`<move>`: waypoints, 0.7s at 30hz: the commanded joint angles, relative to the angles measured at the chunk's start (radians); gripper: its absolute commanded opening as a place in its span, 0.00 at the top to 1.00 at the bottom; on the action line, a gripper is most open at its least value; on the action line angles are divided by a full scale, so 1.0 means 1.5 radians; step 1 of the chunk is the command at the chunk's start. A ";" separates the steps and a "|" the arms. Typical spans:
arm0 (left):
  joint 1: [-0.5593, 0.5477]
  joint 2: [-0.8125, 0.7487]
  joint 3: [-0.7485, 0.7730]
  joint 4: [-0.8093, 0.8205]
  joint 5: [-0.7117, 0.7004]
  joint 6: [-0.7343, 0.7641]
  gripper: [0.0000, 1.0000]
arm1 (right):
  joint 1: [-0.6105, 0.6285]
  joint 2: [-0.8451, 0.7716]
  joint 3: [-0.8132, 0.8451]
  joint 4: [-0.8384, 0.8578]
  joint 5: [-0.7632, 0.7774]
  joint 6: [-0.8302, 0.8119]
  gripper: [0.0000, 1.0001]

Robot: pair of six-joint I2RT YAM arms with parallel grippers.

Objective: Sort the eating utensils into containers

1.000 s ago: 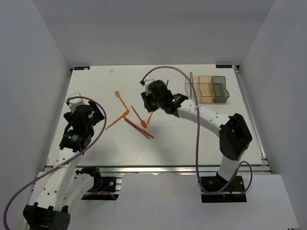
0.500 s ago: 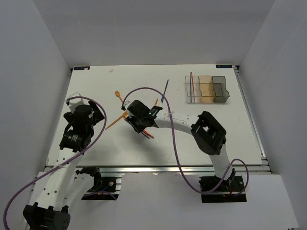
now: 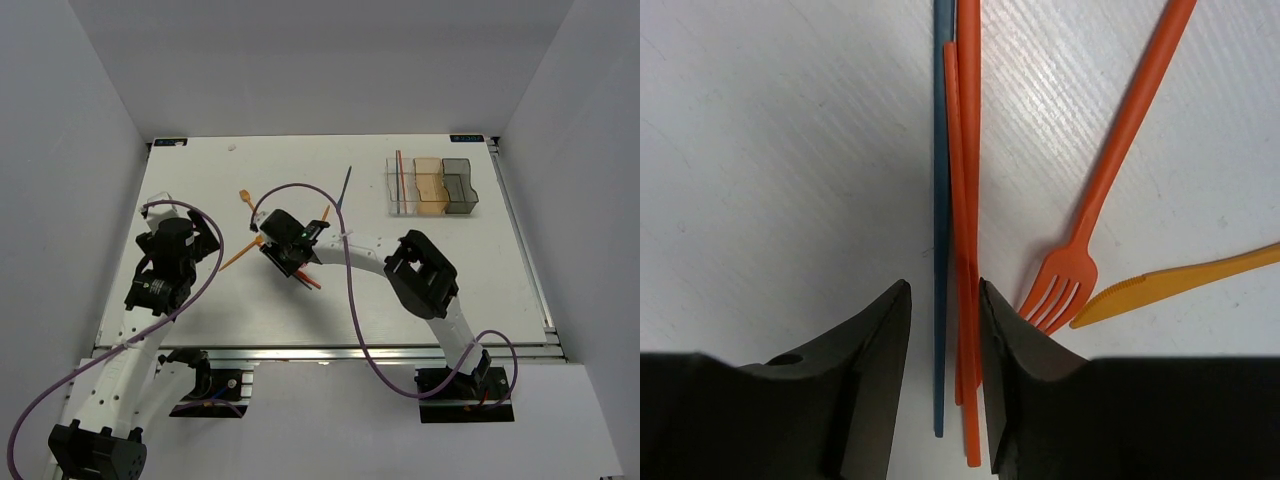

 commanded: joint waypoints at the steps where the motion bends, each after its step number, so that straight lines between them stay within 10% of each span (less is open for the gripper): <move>1: -0.002 -0.001 0.007 0.005 0.010 0.007 0.02 | -0.005 0.013 0.040 -0.012 0.020 -0.017 0.61; 21: -0.002 0.000 0.008 0.007 0.017 0.009 0.02 | -0.019 0.037 0.051 -0.015 0.009 -0.015 0.78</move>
